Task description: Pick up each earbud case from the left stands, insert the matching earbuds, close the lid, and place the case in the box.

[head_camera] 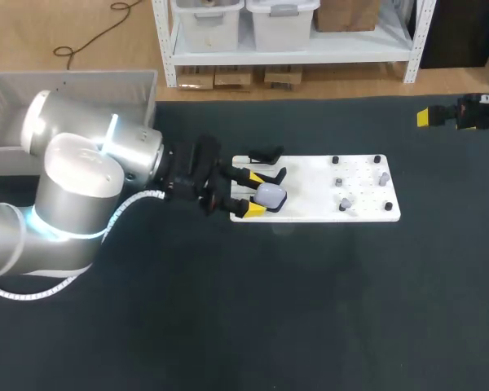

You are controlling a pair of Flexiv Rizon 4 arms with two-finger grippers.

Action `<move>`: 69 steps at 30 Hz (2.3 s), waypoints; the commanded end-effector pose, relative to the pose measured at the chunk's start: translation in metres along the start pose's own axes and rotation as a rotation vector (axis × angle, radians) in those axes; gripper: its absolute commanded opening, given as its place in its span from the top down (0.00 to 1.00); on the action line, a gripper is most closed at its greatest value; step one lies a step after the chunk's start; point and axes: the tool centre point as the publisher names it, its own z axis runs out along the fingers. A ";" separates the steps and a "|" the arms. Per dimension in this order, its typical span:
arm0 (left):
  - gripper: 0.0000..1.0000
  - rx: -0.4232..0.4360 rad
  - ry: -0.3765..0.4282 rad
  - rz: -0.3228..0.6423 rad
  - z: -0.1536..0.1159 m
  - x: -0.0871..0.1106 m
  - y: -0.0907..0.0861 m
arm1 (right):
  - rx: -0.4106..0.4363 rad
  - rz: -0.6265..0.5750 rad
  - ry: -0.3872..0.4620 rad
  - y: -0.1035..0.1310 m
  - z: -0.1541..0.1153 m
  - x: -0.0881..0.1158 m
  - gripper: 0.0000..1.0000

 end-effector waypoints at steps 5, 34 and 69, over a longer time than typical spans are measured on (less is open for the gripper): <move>0.50 -0.005 -0.008 -0.010 0.003 0.000 0.003 | 0.000 0.000 0.001 0.000 0.000 0.000 0.00; 0.88 0.005 -0.009 -0.014 0.008 -0.001 -0.002 | 0.000 0.000 0.001 0.000 0.000 0.000 0.00; 1.00 -0.005 -0.364 0.022 -0.078 -0.118 -0.017 | 0.000 0.000 0.001 0.000 0.000 0.000 0.00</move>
